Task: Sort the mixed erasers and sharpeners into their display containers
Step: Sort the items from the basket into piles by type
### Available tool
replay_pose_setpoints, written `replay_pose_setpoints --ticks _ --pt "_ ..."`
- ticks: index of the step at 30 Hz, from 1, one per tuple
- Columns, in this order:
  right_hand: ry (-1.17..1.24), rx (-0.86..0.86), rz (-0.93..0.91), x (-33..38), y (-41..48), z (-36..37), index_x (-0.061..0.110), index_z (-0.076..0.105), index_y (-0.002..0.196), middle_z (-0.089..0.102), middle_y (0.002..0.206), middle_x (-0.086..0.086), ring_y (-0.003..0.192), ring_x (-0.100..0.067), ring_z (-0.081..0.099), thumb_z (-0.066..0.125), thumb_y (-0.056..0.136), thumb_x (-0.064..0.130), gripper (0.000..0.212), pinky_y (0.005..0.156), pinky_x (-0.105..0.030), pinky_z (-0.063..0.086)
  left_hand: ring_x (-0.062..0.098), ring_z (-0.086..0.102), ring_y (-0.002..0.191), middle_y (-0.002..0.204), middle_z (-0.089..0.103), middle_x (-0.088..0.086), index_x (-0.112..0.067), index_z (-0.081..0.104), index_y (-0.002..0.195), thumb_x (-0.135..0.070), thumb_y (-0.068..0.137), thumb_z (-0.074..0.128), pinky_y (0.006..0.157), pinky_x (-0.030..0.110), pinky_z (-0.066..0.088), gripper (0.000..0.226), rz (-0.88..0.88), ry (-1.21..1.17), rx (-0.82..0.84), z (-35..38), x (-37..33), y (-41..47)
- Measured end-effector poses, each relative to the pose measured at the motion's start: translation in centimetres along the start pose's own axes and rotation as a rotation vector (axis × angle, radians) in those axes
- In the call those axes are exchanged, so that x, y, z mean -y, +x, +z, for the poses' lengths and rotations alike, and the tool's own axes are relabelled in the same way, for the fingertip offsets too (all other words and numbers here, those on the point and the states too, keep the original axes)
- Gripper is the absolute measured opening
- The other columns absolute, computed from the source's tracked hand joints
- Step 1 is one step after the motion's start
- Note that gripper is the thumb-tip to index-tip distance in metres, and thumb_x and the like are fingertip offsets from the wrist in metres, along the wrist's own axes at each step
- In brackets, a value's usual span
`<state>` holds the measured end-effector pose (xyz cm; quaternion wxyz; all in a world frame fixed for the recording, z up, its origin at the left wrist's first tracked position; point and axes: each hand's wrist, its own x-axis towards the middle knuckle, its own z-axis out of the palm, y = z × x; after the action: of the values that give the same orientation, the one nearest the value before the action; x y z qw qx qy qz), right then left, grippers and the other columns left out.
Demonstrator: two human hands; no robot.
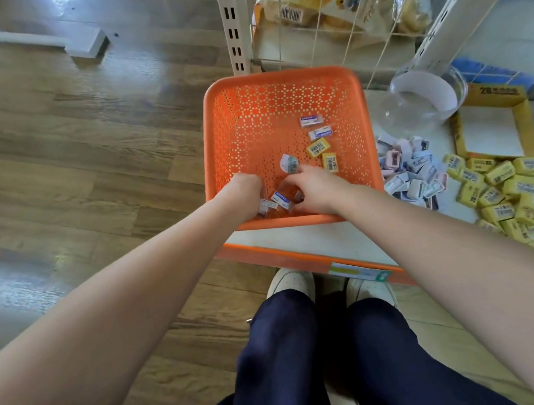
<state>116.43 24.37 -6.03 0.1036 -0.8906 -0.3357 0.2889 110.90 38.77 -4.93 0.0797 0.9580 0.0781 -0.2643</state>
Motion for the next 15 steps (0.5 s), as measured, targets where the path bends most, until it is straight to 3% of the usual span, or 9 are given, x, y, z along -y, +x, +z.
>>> replay_pose_setpoints --ticks 7,15 --pt "0.023 -0.053 0.014 -0.2 -0.2 0.9 0.028 0.044 0.135 0.044 0.130 -0.006 0.117 -0.028 0.044 0.069 0.079 0.038 0.062 0.097 -0.042 0.042 0.031 0.059 0.097 0.108 0.062 0.014 -0.010 0.060 0.115 -0.005 0.088 0.050 0.076 0.035 0.050 0.029 0.022 -0.149 -0.107 1.2 0.5 0.0" --pt "0.059 -0.103 -0.013 0.8 0.0 0.7 0.024 0.060 0.115 0.055 0.113 -0.004 0.106 -0.024 0.052 0.066 0.083 0.032 0.033 0.087 -0.039 0.047 0.029 0.058 0.096 0.113 0.060 0.011 -0.015 0.052 0.122 -0.011 0.088 0.053 0.081 0.039 0.052 0.035 -0.011 -0.266 -0.122 1.0 0.9 0.2"
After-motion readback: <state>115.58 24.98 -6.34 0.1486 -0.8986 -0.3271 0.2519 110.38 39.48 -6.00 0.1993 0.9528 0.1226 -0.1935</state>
